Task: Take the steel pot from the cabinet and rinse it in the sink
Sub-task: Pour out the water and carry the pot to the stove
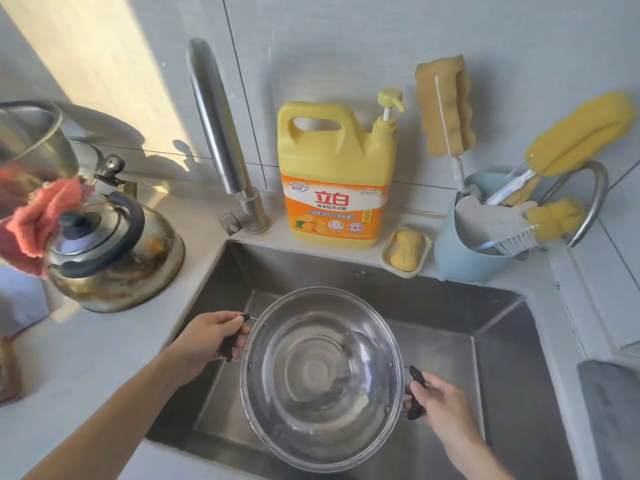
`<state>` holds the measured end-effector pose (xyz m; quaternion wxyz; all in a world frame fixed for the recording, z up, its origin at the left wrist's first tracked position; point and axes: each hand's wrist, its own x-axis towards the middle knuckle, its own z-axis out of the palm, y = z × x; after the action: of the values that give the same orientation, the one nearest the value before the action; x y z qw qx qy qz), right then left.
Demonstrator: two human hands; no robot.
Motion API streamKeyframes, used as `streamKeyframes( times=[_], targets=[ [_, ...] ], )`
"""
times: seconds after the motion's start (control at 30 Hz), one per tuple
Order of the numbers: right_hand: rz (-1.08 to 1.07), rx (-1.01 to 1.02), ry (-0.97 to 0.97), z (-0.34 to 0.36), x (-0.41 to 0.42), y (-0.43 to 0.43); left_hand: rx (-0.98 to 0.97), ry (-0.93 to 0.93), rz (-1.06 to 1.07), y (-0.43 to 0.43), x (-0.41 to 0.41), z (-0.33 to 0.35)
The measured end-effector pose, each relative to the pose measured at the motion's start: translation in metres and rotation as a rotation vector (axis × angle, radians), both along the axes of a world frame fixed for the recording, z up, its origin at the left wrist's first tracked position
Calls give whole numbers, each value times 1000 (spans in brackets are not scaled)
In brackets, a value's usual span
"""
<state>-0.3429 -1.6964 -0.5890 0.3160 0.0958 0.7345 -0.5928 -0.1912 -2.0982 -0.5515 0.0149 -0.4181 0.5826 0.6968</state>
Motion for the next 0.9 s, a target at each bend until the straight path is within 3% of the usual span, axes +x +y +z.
streamKeyframes(
  times=[0.23, 0.7, 0.9],
  targets=[
    [70, 94, 146, 18, -22, 18, -38, -126, -80, 10, 5, -36],
    [-35, -27, 535, 64, -37, 5, -329, 224, 61, 26, 3, 6],
    [-39, -92, 695, 98, -36, 8, -561, 308, 18, 23, 7, 53]
  ],
)
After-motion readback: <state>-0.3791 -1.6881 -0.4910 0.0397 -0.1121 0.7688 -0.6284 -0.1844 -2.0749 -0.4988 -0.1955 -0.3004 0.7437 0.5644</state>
